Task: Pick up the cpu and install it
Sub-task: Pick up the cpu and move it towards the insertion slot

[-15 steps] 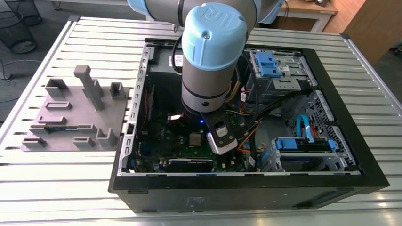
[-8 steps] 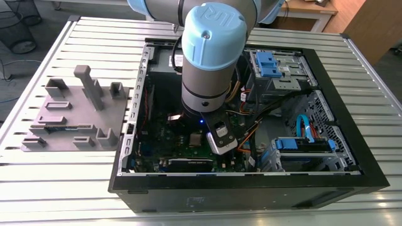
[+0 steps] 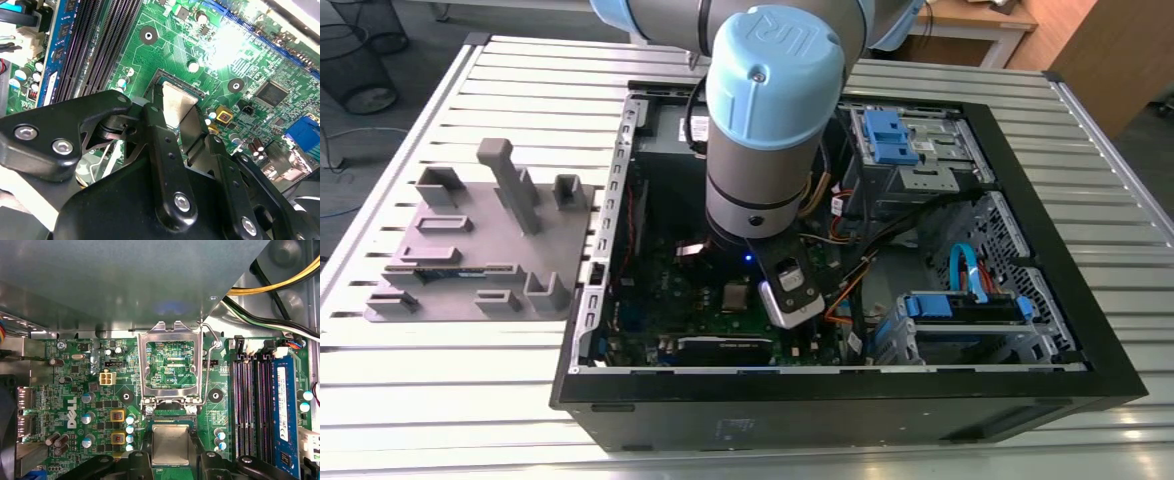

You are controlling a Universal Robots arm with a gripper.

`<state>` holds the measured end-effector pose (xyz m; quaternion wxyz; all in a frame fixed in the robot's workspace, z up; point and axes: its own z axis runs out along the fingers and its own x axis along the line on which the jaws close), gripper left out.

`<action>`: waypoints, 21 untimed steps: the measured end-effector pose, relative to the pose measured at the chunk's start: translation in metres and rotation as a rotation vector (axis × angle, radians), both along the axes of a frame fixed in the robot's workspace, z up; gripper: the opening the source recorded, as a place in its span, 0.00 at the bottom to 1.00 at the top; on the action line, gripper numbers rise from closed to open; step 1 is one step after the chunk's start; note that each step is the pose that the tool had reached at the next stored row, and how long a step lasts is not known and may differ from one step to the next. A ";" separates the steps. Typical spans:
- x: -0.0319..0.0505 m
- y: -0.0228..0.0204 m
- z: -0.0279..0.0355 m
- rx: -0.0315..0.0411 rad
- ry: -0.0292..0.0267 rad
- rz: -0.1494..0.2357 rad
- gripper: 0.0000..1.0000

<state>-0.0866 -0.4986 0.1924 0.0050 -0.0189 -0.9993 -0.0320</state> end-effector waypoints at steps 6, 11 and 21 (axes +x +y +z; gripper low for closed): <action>0.0000 0.0000 0.0054 0.0002 -0.0001 0.000 0.38; 0.0000 0.0000 0.0054 0.0003 -0.0059 0.003 0.38; 0.0001 0.0000 0.0052 0.0000 -0.0059 -0.026 0.38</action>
